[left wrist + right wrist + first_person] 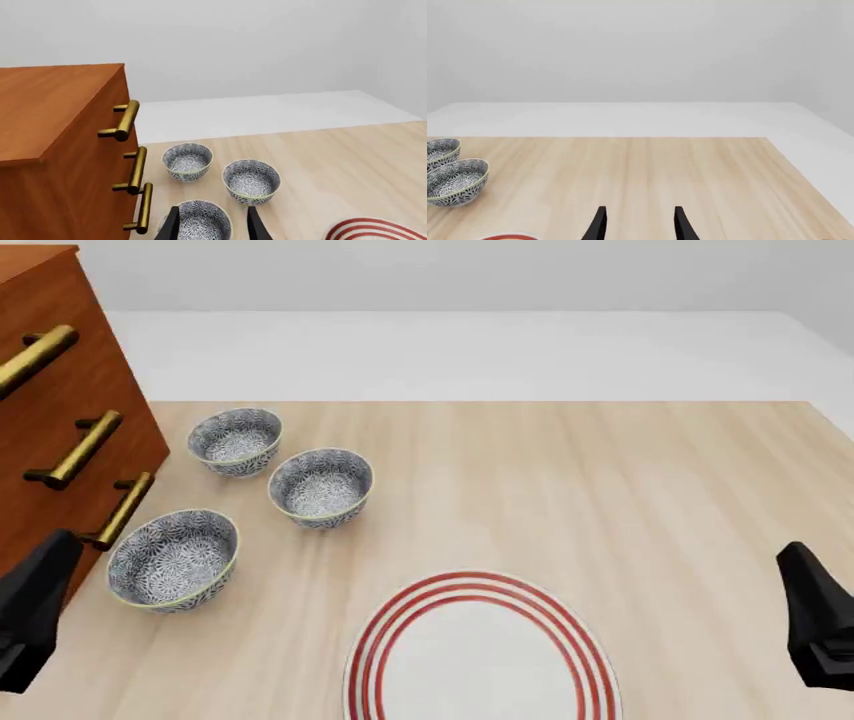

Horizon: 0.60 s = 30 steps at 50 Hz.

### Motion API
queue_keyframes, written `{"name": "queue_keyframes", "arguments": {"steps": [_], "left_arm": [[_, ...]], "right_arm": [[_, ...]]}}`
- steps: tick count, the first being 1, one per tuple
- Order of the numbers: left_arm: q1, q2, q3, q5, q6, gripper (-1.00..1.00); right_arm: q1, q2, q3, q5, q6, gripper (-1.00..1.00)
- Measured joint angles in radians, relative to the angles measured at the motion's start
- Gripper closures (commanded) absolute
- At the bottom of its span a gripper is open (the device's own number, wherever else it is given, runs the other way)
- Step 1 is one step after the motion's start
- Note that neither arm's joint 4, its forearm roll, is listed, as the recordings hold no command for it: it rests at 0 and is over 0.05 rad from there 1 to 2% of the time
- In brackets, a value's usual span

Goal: Pick up the bowl and put it in the middle on the plate.

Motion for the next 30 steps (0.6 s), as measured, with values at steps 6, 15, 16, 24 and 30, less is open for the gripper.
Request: {"name": "queue_keyframes", "arguments": {"steps": [6,15,16,24,30], "left_arm": [[-0.033,0.025,-0.027,0.023,0.004,-1.0],[-0.081,0.103,-0.098,0.047,-0.02,-1.0],[-0.088,0.114,-0.108,0.049,-0.019,-1.0],[-0.145,0.225,-0.173,0.051,0.01,-1.0],[-0.186,0.334,-0.212,0.03,0.022,-1.0]], "right_arm": [[0.0,0.0,0.0,0.0,0.0,-1.0],[0.0,0.0,0.0,0.001,0.001,-1.0],[0.001,0.0,0.0,0.0,0.0,-1.0],[0.001,0.001,0.0,0.0,0.0,-1.0],[0.001,0.001,0.0,-0.001,0.0,-1.0]]}}
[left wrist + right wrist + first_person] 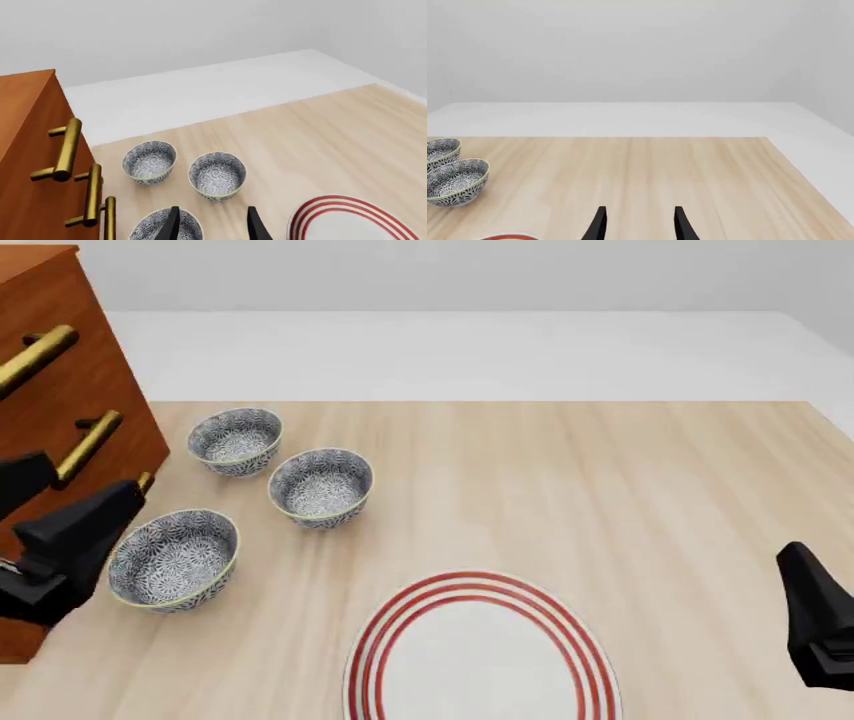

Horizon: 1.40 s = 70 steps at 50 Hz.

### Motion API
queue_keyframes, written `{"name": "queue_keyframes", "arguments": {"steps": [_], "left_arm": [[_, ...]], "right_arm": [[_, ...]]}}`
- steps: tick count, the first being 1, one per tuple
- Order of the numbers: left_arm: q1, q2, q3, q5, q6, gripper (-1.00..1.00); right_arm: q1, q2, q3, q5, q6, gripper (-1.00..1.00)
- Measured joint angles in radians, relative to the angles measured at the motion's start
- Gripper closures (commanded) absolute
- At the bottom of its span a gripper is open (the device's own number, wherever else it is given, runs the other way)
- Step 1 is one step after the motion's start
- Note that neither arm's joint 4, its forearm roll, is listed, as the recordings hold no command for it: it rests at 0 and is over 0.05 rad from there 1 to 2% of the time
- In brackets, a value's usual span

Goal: Pick up the bowl and put it in the middle on the plate.

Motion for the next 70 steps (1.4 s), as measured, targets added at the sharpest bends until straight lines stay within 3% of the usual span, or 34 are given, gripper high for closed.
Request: {"name": "queue_keyframes", "arguments": {"steps": [18,34,50,70], "left_arm": [[-0.099,0.32,-0.118,-0.062,0.035,-1.0],[-0.158,0.56,-0.237,-0.029,0.072,-1.0],[-0.163,0.758,-0.366,0.047,0.132,-1.0],[-0.174,0.937,-0.459,0.086,0.177,-1.0]], "right_arm": [[0.0,0.0,0.001,-0.001,0.0,-1.0],[0.0,0.0,0.001,-0.002,0.0,-1.0],[-0.001,0.001,0.001,-0.001,0.001,-1.0],[-0.001,0.001,0.0,-0.001,0.001,-1.0]]}}
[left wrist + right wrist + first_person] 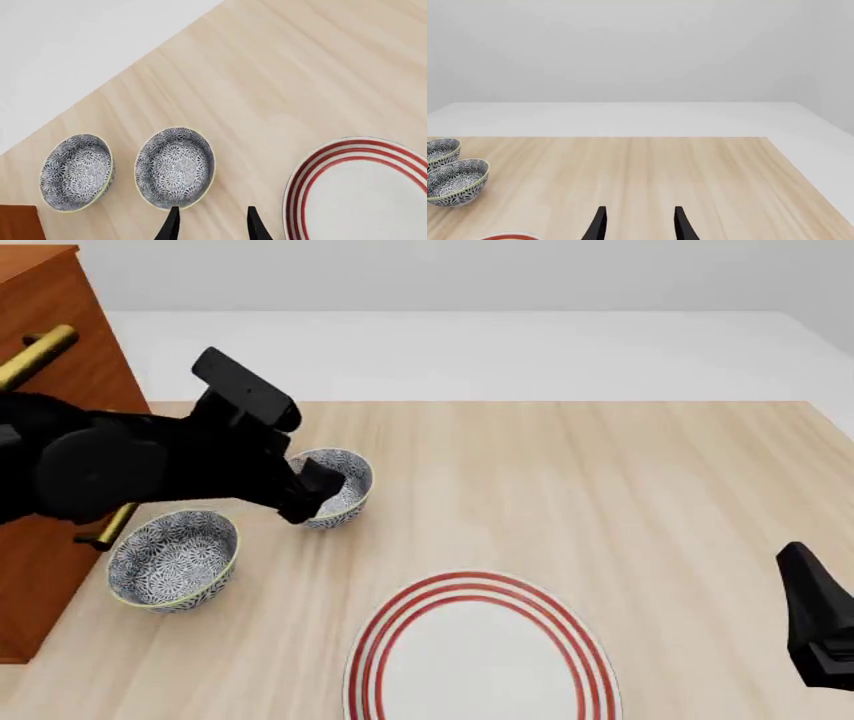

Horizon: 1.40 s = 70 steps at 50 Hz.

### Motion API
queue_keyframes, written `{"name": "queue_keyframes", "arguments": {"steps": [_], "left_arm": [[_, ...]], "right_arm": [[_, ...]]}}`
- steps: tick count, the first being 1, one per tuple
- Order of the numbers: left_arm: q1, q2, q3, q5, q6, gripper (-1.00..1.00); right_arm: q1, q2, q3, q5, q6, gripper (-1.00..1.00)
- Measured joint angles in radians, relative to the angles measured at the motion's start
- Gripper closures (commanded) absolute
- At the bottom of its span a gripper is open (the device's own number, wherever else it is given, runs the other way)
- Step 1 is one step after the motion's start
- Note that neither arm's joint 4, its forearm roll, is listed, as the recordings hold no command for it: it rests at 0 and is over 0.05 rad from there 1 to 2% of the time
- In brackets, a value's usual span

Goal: Pick up the bowl and put it in the middle on the plate.

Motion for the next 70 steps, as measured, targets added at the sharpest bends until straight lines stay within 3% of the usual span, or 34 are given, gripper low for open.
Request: {"name": "queue_keyframes", "arguments": {"steps": [22,39,50,70], "left_arm": [[0.029,0.134,-0.108,0.045,0.05,-1.0],[0.057,0.226,-0.198,0.089,0.129,-1.0],[0.03,0.29,-0.219,0.09,0.144,-1.0],[0.072,0.405,-0.227,0.057,0.239,-1.0]], "right_arm": [[0.0,0.002,0.001,-0.002,0.0,-1.0],[0.0,0.0,0.0,0.0,0.0,-1.0],[0.0,0.0,0.001,0.0,0.0,-1.0],[0.0,-0.001,0.0,0.001,0.0,-1.0]]}}
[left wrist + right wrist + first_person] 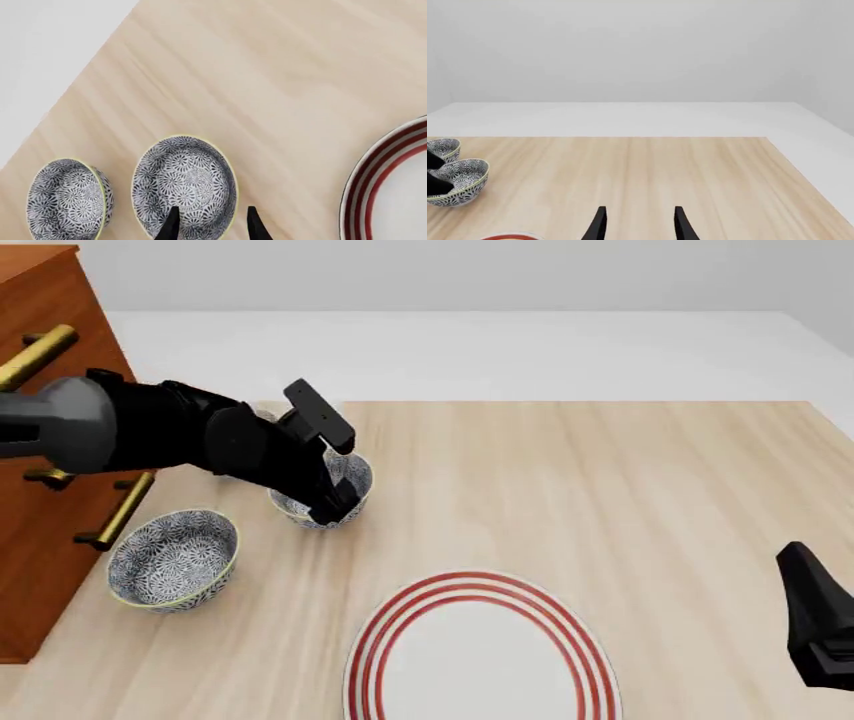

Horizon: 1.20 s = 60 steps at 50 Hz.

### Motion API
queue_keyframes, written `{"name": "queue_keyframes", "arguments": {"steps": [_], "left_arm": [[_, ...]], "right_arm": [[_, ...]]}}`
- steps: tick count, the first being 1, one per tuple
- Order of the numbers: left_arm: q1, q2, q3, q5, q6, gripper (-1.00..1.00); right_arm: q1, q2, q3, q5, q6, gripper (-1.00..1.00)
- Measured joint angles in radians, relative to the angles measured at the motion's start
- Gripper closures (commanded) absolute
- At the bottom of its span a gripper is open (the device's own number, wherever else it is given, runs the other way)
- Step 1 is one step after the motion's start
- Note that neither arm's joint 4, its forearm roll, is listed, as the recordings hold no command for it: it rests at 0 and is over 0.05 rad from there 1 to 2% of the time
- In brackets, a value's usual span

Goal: Pick up the bowl and put it in the middle on the plate.

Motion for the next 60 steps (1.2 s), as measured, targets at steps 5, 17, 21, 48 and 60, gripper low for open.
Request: {"name": "queue_keyframes", "arguments": {"steps": [5,17,21,48,60], "left_arm": [[-0.003,0.021,-0.001,-0.004,0.005,-1.0],[-0.018,0.051,0.009,-0.013,0.002,-1.0],[-0.021,0.061,0.009,-0.017,0.001,-1.0],[-0.012,0.13,0.026,-0.06,0.015,-1.0],[-0.003,0.148,0.031,-0.069,0.023,-1.0]], "right_arm": [[0.0,0.0,0.0,0.0,0.0,-1.0],[0.0,0.002,0.001,-0.003,0.0,-1.0],[0.0,0.002,0.001,-0.003,0.0,-1.0],[0.0,0.004,0.001,-0.004,0.0,-1.0],[0.0,0.006,0.001,-0.008,0.0,-1.0]]}}
